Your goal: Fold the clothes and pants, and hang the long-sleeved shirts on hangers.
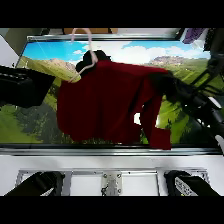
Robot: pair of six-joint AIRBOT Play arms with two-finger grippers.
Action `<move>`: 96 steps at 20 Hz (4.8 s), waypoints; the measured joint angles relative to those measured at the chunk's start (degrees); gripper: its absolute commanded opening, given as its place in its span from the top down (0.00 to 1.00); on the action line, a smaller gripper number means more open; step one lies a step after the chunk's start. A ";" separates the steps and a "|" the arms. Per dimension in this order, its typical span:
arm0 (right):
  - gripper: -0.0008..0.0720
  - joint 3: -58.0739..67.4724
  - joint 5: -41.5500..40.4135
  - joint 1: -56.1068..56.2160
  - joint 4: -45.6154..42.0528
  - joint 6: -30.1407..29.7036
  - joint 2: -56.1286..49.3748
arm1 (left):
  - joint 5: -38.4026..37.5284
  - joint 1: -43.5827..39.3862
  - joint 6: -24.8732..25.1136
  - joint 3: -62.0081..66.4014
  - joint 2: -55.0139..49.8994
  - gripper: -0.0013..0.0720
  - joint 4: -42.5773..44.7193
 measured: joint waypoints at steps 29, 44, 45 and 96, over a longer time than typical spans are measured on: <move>0.97 41.40 -65.61 -48.87 -4.39 -25.88 0.11 | 18.75 2.51 -0.79 -15.76 -15.28 0.96 0.00; 0.97 51.39 -82.47 -49.79 -4.35 -28.02 -6.73 | 17.94 3.65 -0.83 -15.76 -15.45 0.96 -0.15; 0.97 50.86 -83.12 -49.79 -4.13 -27.74 -6.78 | 17.75 3.65 -0.83 -15.76 -15.45 0.96 -0.15; 0.96 3.87 -15.26 18.80 -48.85 23.45 2.19 | 26.77 15.54 7.26 -33.24 -6.40 0.96 -25.90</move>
